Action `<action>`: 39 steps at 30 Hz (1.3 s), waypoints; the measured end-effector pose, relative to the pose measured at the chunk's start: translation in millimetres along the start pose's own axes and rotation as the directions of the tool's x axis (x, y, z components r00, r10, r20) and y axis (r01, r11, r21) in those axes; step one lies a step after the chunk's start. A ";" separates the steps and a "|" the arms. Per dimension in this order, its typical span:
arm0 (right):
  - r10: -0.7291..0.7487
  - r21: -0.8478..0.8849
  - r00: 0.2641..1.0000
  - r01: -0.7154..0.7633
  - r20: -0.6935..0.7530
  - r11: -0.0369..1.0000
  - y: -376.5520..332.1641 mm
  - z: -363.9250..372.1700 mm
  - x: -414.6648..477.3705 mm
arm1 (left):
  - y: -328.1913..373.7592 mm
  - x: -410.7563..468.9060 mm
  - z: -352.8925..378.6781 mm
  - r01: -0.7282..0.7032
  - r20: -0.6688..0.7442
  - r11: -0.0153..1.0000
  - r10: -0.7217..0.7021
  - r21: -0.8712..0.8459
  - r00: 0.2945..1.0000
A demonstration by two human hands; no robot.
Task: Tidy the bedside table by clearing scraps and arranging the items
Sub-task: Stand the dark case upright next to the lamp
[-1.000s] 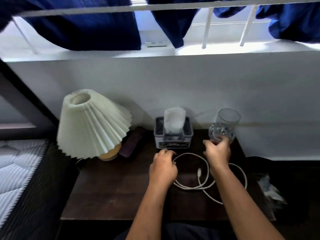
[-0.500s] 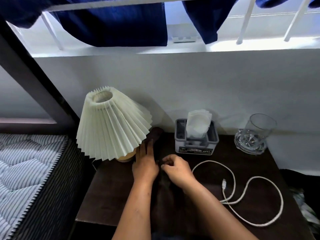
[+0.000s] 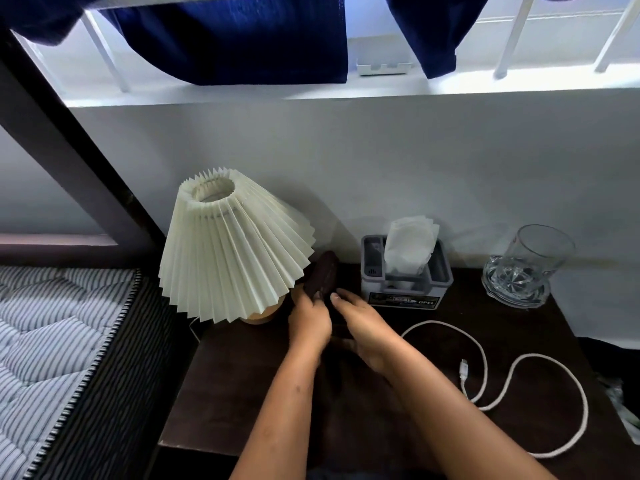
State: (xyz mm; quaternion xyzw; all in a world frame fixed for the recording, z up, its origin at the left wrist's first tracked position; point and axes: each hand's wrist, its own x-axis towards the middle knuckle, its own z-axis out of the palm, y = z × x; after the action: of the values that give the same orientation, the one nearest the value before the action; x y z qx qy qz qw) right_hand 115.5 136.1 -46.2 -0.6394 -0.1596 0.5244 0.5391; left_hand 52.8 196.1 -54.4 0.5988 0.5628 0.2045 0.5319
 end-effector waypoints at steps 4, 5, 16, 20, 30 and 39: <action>-0.059 -0.059 0.998 0.060 0.014 0.996 5.2 -0.9 3.4 | -2.1 -4.0 2.6 0.273 0.115 0.858 -0.248 -0.435 0.962; -0.068 -0.090 0.998 0.069 0.012 0.994 9.0 -0.6 4.5 | -4.4 -3.7 0.4 0.294 0.134 0.841 -0.262 -0.454 0.956; -0.159 -0.334 0.987 0.160 0.030 0.929 17.4 -10.4 9.8 | -10.1 -0.1 2.4 0.135 -0.061 0.991 -0.134 0.002 0.989; -0.167 -0.394 0.985 0.167 0.036 0.904 19.1 -12.2 11.0 | -8.7 -1.1 4.1 0.098 -0.078 0.995 -0.098 -0.001 0.992; -0.146 -0.547 0.987 0.158 0.066 0.822 21.6 -16.7 12.3 | -14.1 0.1 2.9 0.046 -0.076 0.994 -0.039 0.096 0.996; -0.131 -0.737 0.991 0.098 0.013 0.668 -12.5 -48.4 -16.6 | -9.6 -5.2 -3.3 -0.118 -0.121 0.938 0.165 0.325 0.979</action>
State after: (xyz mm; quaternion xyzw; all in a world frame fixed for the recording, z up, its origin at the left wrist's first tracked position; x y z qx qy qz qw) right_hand 154.1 102.6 -33.6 -0.8015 -0.3858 0.3679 0.2710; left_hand 44.2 190.8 -59.8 0.6985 0.5812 0.1931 0.3702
